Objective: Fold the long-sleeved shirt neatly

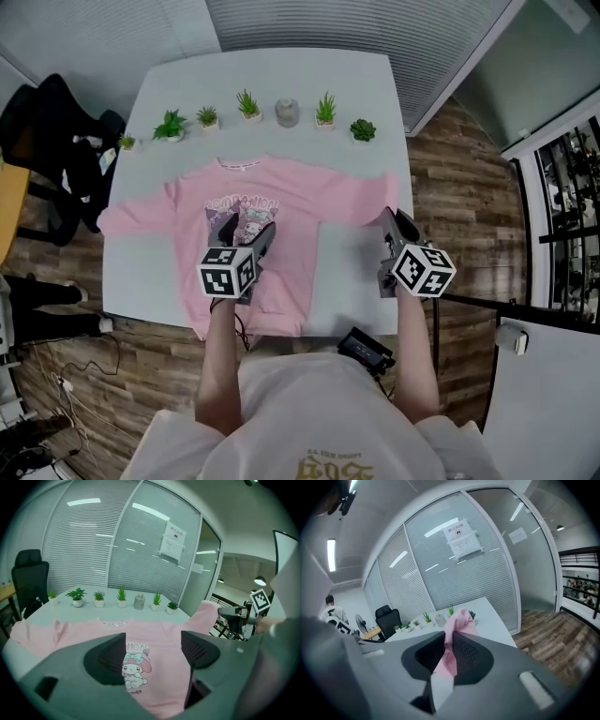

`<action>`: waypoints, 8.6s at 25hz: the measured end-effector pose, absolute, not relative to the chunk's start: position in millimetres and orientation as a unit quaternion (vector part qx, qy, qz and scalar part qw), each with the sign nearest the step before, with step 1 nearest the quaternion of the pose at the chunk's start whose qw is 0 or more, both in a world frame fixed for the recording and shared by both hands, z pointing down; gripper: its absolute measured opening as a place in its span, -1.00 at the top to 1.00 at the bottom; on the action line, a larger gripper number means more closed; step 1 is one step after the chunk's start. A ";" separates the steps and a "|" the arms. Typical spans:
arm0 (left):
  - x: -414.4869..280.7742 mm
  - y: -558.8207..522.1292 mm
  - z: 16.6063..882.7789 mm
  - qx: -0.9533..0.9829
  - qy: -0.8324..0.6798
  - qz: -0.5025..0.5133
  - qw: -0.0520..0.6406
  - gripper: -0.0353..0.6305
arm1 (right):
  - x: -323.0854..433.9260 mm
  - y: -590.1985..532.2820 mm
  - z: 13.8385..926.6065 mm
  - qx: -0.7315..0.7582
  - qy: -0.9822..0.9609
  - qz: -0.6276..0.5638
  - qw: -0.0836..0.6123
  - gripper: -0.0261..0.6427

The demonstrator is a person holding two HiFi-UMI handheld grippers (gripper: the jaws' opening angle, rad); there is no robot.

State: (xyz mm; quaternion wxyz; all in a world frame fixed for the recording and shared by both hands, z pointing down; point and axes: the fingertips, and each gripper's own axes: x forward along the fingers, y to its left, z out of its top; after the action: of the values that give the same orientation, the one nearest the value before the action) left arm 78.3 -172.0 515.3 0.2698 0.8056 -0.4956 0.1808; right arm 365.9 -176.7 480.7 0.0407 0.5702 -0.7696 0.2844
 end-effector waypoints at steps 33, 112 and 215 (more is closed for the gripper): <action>-131.5 -171.5 515.5 0.769 -0.552 0.157 0.282 -0.23 | 102.7 -226.4 451.6 0.456 -0.847 0.266 0.062 0.75; -187.3 -98.4 493.5 0.720 -0.619 0.090 0.301 -0.28 | -20.9 -130.0 472.0 0.300 -0.900 0.310 0.067 0.16; -404.9 -218.6 539.6 0.732 -0.580 0.101 0.343 0.76 | -114.0 -165.0 494.8 0.462 -0.814 0.348 0.051 0.35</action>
State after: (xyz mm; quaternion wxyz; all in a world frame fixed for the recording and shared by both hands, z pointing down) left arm -404.9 -218.6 539.6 0.3434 0.7319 -0.5798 0.1012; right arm -114.0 -165.0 494.8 0.0507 0.4623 -0.8139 0.3482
